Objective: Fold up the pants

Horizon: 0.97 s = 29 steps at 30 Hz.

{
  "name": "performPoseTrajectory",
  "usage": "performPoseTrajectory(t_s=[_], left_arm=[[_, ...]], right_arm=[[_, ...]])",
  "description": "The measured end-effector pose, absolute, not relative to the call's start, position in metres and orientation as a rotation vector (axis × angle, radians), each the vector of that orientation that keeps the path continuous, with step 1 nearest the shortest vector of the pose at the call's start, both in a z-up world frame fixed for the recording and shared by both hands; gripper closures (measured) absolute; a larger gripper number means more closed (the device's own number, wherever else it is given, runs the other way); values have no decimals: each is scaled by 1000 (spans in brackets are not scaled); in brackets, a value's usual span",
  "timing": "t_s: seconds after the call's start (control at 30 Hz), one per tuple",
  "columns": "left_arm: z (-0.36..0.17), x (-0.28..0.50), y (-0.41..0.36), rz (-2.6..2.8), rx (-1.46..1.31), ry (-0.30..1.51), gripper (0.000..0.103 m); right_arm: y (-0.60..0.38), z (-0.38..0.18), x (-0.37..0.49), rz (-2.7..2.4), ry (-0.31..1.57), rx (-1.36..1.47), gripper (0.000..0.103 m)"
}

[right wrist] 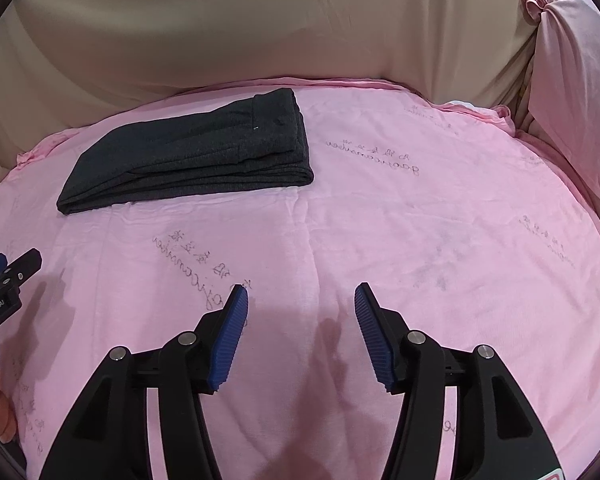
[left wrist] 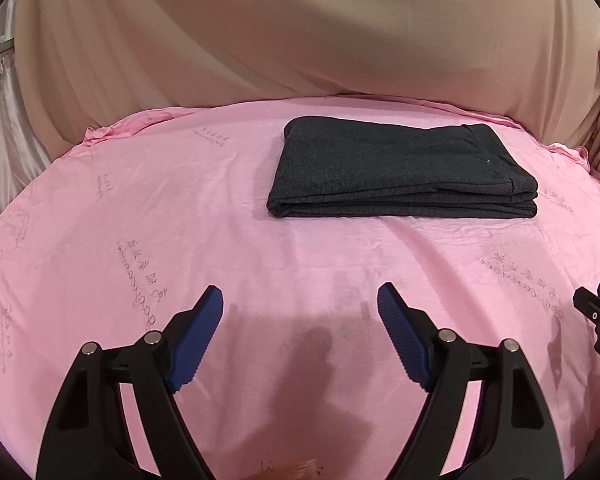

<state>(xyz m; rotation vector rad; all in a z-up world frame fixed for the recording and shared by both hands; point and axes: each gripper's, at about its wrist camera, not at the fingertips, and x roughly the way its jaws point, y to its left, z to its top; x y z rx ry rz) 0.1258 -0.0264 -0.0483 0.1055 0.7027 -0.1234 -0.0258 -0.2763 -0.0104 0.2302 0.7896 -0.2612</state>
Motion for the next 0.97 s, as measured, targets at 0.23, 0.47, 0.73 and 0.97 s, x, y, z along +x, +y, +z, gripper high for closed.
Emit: performPoseTrajectory(t_s=[0.23,0.47,0.73,0.97], left_arm=[[-48,125,-27,-121,108,704,30],[-48,125,-28,-126,107,703,30],[-46,120,-33,-135,121,681,30],[-48,123,-34,-125,132,695,31]], right_arm=[[-277,-11,-25,-260,791,229,48],[-278,-11,-25,-257,791,229,48],[-278,-12,-25,-259,792,231,47],[-278,-12,-27,-261,787,231,43]])
